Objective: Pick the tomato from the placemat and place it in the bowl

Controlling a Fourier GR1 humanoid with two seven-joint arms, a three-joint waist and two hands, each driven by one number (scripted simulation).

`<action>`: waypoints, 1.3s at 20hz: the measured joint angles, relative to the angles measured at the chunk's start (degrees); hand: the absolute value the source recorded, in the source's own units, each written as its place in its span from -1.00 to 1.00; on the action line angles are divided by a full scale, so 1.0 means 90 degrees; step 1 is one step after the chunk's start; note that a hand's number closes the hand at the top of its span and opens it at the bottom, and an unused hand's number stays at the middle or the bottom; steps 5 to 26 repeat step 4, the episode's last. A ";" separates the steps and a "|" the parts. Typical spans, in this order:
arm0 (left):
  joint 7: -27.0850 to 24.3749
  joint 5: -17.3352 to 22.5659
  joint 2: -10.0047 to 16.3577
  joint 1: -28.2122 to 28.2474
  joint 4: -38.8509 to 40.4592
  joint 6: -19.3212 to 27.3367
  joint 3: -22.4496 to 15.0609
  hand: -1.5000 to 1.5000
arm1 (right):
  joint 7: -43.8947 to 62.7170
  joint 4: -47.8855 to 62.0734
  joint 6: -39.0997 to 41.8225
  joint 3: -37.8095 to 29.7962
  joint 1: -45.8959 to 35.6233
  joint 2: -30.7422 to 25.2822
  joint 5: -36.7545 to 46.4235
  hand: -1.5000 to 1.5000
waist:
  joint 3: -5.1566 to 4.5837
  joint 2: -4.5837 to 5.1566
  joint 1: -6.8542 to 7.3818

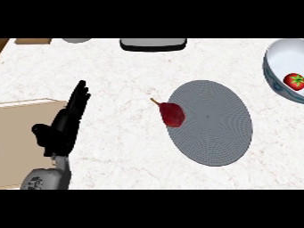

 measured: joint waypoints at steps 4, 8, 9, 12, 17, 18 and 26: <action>0.0030 0.0014 0.0023 -0.0128 0.0072 -0.0032 0.0049 0.00 | 0.0096 -0.0871 0.0242 0.0058 0.0766 0.0245 -0.0334 -1.00 | 0.0001 0.0013 0.0028; 0.0030 0.0014 0.0023 -0.0128 0.0072 -0.0032 0.0049 0.00 | 0.0096 -0.0871 0.0242 0.0058 0.0766 0.0245 -0.0334 -1.00 | 0.0001 0.0013 0.0028; 0.0030 0.0014 0.0023 -0.0128 0.0072 -0.0032 0.0049 0.00 | 0.0096 -0.0871 0.0242 0.0058 0.0766 0.0245 -0.0334 -1.00 | 0.0001 0.0013 0.0028; 0.0030 0.0014 0.0023 -0.0128 0.0072 -0.0032 0.0049 0.00 | 0.0096 -0.0871 0.0242 0.0058 0.0766 0.0245 -0.0334 -1.00 | 0.0001 0.0013 0.0028; 0.0030 0.0014 0.0023 -0.0128 0.0072 -0.0032 0.0049 0.00 | 0.0096 -0.0871 0.0242 0.0058 0.0766 0.0245 -0.0334 -1.00 | 0.0001 0.0013 0.0028; 0.0030 0.0014 0.0023 -0.0128 0.0072 -0.0032 0.0049 0.00 | 0.0096 -0.0871 0.0242 0.0058 0.0766 0.0245 -0.0334 -1.00 | 0.0001 0.0013 0.0028; 0.0030 0.0014 0.0023 -0.0128 0.0072 -0.0032 0.0049 0.00 | 0.0096 -0.0871 0.0242 0.0058 0.0766 0.0245 -0.0334 -1.00 | 0.0001 0.0013 0.0028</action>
